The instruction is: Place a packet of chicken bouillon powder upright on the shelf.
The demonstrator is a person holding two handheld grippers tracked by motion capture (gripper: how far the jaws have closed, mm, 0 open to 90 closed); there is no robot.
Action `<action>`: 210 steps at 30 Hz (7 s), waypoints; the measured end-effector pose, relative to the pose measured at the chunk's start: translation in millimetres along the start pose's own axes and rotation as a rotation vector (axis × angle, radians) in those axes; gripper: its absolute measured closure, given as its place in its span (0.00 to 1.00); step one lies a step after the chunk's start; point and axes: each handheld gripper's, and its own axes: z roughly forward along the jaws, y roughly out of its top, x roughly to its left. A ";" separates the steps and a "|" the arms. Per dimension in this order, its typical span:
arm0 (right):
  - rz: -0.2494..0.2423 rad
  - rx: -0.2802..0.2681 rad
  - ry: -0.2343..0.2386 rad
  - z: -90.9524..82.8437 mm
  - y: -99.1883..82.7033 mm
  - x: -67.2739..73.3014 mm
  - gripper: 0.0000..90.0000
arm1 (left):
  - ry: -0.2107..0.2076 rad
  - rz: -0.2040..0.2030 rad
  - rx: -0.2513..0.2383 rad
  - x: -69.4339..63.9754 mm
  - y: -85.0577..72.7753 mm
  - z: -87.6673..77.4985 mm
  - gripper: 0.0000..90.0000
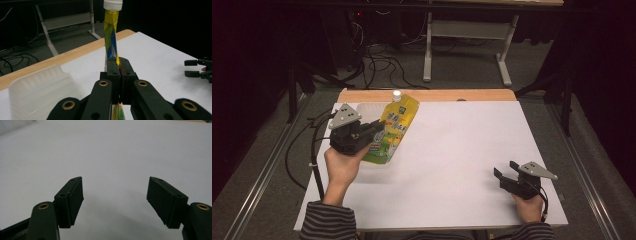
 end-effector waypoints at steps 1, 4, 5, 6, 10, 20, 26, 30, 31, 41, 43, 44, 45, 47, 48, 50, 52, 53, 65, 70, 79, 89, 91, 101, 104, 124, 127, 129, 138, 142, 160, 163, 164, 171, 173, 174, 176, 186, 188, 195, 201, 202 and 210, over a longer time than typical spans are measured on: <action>0.000 0.000 0.000 0.0 0.0 0.0 0.33 | 0.009 0.000 -0.003 1.9 0.5 -0.7 0.99; -0.001 -0.005 -0.002 -0.3 -0.2 -0.4 0.33 | 0.040 -0.001 -0.003 9.3 2.8 -1.4 0.99; -0.001 -0.005 -0.002 -0.3 -0.2 -0.4 0.33 | 0.040 -0.001 -0.003 9.3 2.8 -1.4 0.99; -0.002 -0.003 0.001 -0.2 -0.1 -0.5 0.33 | 0.058 -0.001 -0.005 12.4 3.1 -0.3 0.99; 0.001 0.001 -0.001 0.0 0.0 0.0 0.33 | 0.094 0.018 0.011 18.1 0.3 9.4 0.99; -0.001 -0.004 -0.001 -0.3 -0.2 -0.4 0.33 | 0.118 -0.011 0.037 35.8 -5.2 32.4 0.99; 0.004 -0.005 0.000 -0.5 -0.2 -0.6 0.33 | 0.123 0.007 0.076 39.0 -12.3 50.4 0.99; 0.000 -0.009 0.001 -0.5 -0.3 -0.8 0.33 | 0.119 0.023 0.088 39.0 -16.1 61.6 0.99; 0.002 -0.009 0.001 -0.5 -0.3 -1.1 0.33 | 0.115 0.031 0.089 39.0 -18.5 65.5 0.99; -0.001 -0.009 0.002 -0.5 -0.2 -0.8 0.33 | 0.132 0.026 0.167 46.2 -29.2 61.1 0.96; -0.004 -0.013 -0.001 -0.6 -0.3 -1.1 0.33 | 0.157 0.027 0.194 49.8 -30.8 57.5 0.96; 0.002 -0.017 -0.004 -1.0 -0.5 -1.8 0.33 | 0.169 0.011 0.213 54.1 -31.9 54.1 0.96; 0.002 -0.017 -0.004 -1.0 -0.5 -1.8 0.33 | 0.169 0.011 0.213 54.1 -31.9 54.1 0.96; 0.004 -0.017 0.001 -0.8 -0.4 -2.3 0.33 | 0.170 0.006 0.233 56.1 -32.0 51.3 0.96; 0.003 -0.015 -0.002 -0.9 -0.4 -1.8 0.33 | 0.170 0.001 0.243 56.8 -32.1 50.6 0.96; -0.001 -0.015 -0.003 -0.8 -0.4 -1.5 0.33 | 0.168 -0.013 0.276 59.3 -32.2 50.4 0.96; 0.006 -0.020 -0.002 -1.4 -0.6 -1.7 0.33 | 0.166 -0.031 0.312 61.8 -32.5 54.0 0.96; 0.009 -0.023 -0.002 -1.7 -0.8 -1.8 0.33 | 0.170 -0.032 0.322 62.2 -32.5 55.7 0.96; 0.018 -0.033 0.001 -2.9 -1.2 -2.2 0.33 | 0.154 -0.055 0.415 59.3 -31.8 73.4 1.00; 0.007 -0.021 0.003 -1.8 -0.8 -1.5 0.33 | 0.181 0.003 0.369 54.1 -34.2 71.4 1.00; 0.017 -0.035 -0.005 -2.9 -1.3 -2.6 0.32 | 0.150 0.029 0.171 51.9 -59.8 62.4 1.00; 0.012 -0.033 -0.010 -2.8 -1.3 -1.6 0.32 | 0.155 0.010 0.243 53.8 -65.4 54.4 0.99; 0.015 -0.029 -0.010 -2.8 -1.2 -1.4 0.32 | 0.158 0.014 0.247 53.6 -65.4 54.3 0.99; 0.006 -0.032 -0.007 -2.5 -1.2 -1.5 0.32 | 0.124 -0.002 0.321 56.9 -64.4 49.2 0.99; 0.008 -0.022 -0.008 -1.7 -0.8 -1.6 0.32 | 0.114 -0.005 0.343 56.7 -64.4 47.7 0.99; 0.007 -0.015 -0.008 -1.3 -0.5 -1.2 0.32 | 0.167 0.057 0.198 48.7 -75.2 52.9 1.00; 0.001 -0.016 -0.006 -0.9 -0.4 -1.4 0.32 | 0.159 0.040 0.184 51.4 -79.9 51.8 1.00; -0.001 -0.015 -0.005 -0.8 -0.4 -1.4 0.32 | 0.159 0.033 0.185 53.6 -84.7 50.8 1.00; 0.004 -0.004 -0.006 -0.2 -0.1 -0.9 0.32 | 0.147 0.018 0.210 58.4 -90.5 46.6 0.99; 0.002 -0.007 -0.005 -0.2 -0.2 -1.0 0.32 | 0.148 -0.003 0.232 62.4 -92.9 43.3 0.98; 0.004 -0.018 -0.005 -1.4 -0.6 -1.3 0.32 | 0.179 -0.032 0.242 63.7 -118.0 44.6 1.00; 0.009 -0.023 -0.003 -2.0 -0.9 -1.2 0.32 | 0.171 -0.039 0.238 63.9 -118.5 43.8 0.99; 0.008 -0.021 -0.003 -1.8 -0.8 -1.2 0.32 | 0.165 -0.028 0.235 62.0 -119.1 42.7 0.99; 0.004 -0.026 0.000 -1.9 -0.8 -2.0 0.32 | 0.160 -0.063 0.216 62.6 -120.8 39.4 0.90; 0.009 -0.024 -0.003 -2.3 -1.0 -1.2 0.32 | 0.162 -0.066 0.215 63.2 -120.9 37.6 0.87; 0.007 -0.024 -0.003 -1.9 -0.9 -1.1 0.32 | 0.160 -0.075 0.199 63.6 -120.8 34.3 0.87; 0.008 -0.019 -0.002 -1.8 -0.8 -1.1 0.32 | 0.161 -0.076 0.192 63.2 -120.3 32.3 0.86; 0.002 -0.022 -0.004 -1.9 -0.8 -1.0 0.32 | 0.172 -0.100 0.152 63.3 -121.4 20.1 0.80; 0.004 -0.024 -0.004 -2.1 -0.9 -1.0 0.32 | 0.175 -0.106 0.149 63.4 -121.9 19.2 0.80; -0.001 -0.017 -0.004 -1.4 -0.6 -0.9 0.32 | 0.186 -0.117 0.126 64.2 -121.0 10.4 0.77; 0.000 -0.018 -0.006 -1.5 -0.6 -1.0 0.32 | 0.205 -0.143 0.120 63.8 -123.7 1.9 0.73; -0.003 -0.021 -0.005 -1.5 -0.7 -0.7 0.32 | 0.213 -0.146 0.115 62.1 -125.7 -1.7 0.72; -0.001 -0.017 -0.005 -1.5 -0.6 -1.0 0.32 | 0.233 -0.148 0.088 54.7 -130.5 -15.3 0.65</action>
